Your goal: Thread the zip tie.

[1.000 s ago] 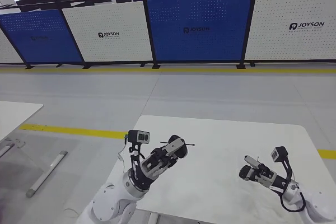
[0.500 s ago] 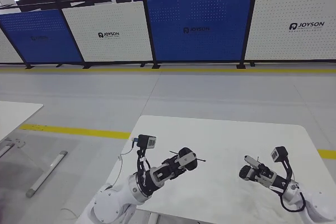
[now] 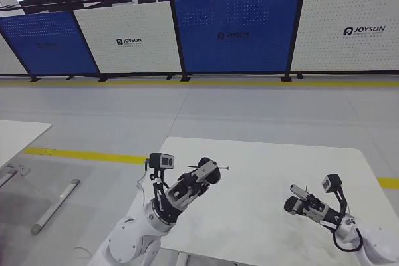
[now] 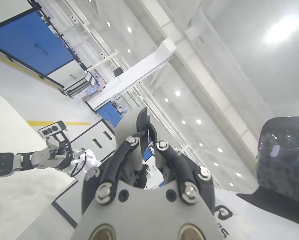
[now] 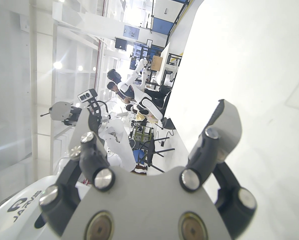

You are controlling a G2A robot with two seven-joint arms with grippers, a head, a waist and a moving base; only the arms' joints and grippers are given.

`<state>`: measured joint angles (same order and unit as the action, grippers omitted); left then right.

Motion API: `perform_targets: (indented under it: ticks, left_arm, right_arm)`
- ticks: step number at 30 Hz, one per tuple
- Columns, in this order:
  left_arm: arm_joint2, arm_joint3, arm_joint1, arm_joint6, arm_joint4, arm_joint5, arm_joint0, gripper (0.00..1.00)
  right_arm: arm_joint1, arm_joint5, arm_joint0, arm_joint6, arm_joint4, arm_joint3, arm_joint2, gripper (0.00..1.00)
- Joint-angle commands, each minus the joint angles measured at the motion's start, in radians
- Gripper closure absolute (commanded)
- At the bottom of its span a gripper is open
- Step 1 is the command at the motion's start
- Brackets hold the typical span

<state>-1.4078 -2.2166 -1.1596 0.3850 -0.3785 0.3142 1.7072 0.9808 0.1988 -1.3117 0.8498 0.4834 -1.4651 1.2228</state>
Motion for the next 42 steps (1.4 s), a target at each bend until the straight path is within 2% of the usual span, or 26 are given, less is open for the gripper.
perform_targets:
  ticks: [1, 9, 14, 19, 24, 28, 38, 40, 42]
  left_arm:
    - [0.001, 0.008, 0.001, 0.012, 0.023, -0.01, -0.001, 1.0]
    - [0.029, 0.065, 0.008, 0.079, 0.119, -0.081, -0.002, 1.0]
    - [0.073, 0.142, 0.009, 0.107, 0.158, -0.103, -0.004, 1.0]
    - [0.11, 0.242, 0.007, 0.107, 0.156, -0.092, -0.022, 1.0]
    - [0.161, 0.328, 0.006, 0.101, 0.244, -0.074, -0.045, 1.0]
    - [0.191, 0.346, 0.001, 0.051, 0.283, -0.064, -0.063, 1.0]
    - [0.191, 0.346, 0.001, 0.051, 0.283, -0.064, -0.063, 1.0]
    - [0.196, 0.35, 0.0, 0.01, 0.327, -0.064, -0.076, 1.0]
    - [0.22, 0.366, -0.005, -0.075, 0.428, -0.053, -0.094, 1.0]
  right_arm:
    - [0.0, 0.0, 0.0, 0.0, 0.0, 0.0, 0.0, 0.0]
    - [0.0, 0.0, 0.0, 0.0, 0.0, 0.0, 0.0, 0.0]
    - [0.0, 0.0, 0.0, 0.0, 0.0, 0.0, 0.0, 0.0]
    - [0.0, 0.0, 0.0, 0.0, 0.0, 0.0, 0.0, 0.0]
    - [0.0, 0.0, 0.0, 0.0, 0.0, 0.0, 0.0, 0.0]
    - [0.0, 0.0, 0.0, 0.0, 0.0, 0.0, 0.0, 0.0]
    - [0.0, 0.0, 0.0, 0.0, 0.0, 0.0, 0.0, 0.0]
    - [0.0, 0.0, 0.0, 0.0, 0.0, 0.0, 0.0, 0.0]
    - [0.0, 0.0, 0.0, 0.0, 0.0, 0.0, 0.0, 0.0]
